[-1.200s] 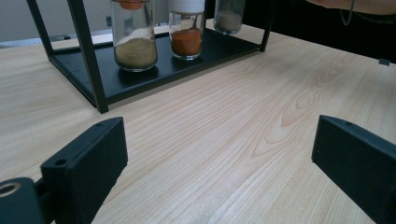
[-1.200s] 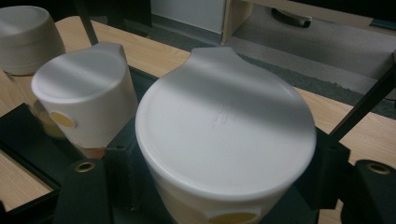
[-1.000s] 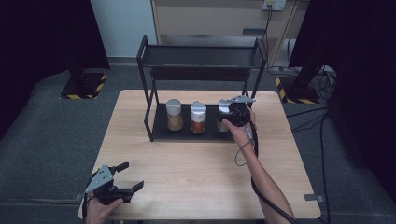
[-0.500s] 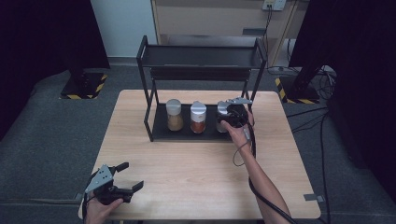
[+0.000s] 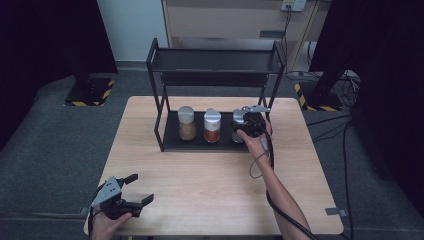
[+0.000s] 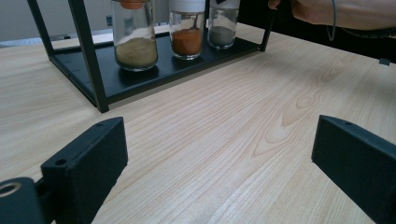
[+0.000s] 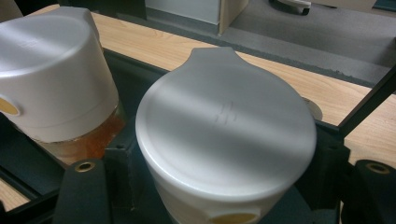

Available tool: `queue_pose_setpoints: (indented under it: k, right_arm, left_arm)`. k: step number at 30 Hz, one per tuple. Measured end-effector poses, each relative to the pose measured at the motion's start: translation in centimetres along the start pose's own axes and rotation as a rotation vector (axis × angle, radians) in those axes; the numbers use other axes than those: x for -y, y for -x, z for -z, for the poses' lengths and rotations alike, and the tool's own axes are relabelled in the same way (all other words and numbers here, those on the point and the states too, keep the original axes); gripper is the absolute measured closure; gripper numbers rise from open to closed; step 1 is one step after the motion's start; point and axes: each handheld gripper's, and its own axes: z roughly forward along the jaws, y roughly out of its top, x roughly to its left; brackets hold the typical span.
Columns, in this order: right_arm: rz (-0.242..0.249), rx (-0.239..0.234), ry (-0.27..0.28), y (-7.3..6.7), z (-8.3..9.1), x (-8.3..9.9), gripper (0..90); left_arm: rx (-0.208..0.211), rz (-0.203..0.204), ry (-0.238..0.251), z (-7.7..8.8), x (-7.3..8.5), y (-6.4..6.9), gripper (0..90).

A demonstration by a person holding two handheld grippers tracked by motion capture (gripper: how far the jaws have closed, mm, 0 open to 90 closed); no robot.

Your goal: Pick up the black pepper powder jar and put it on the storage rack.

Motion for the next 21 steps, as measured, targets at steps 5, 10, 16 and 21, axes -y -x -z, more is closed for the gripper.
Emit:
queue_pose_setpoints:
  k: [5, 10, 16, 21]
  right_arm:
    - [-0.001, 0.000, 0.002, 0.0, 0.0, 0.1, 30.8]
    - [-0.002, -0.003, 0.007, 0.2, 0.1, 0.2, 29.5]
    - [0.010, -0.012, 0.047, 0.2, 0.8, -0.2, 14.5]
    - [0.023, -0.009, 0.060, 0.0, 1.5, -0.9, 10.7]
  left_arm:
    - [0.000, 0.002, 0.002, 0.0, 0.0, 0.0, 2.8]
    - [0.001, 0.001, 0.002, 0.0, 0.0, 0.0, 2.8]
    - [0.000, -0.001, 0.002, 0.0, 0.0, 0.1, 2.8]
    - [0.000, -0.002, 0.002, 0.0, 0.0, 0.1, 2.8]
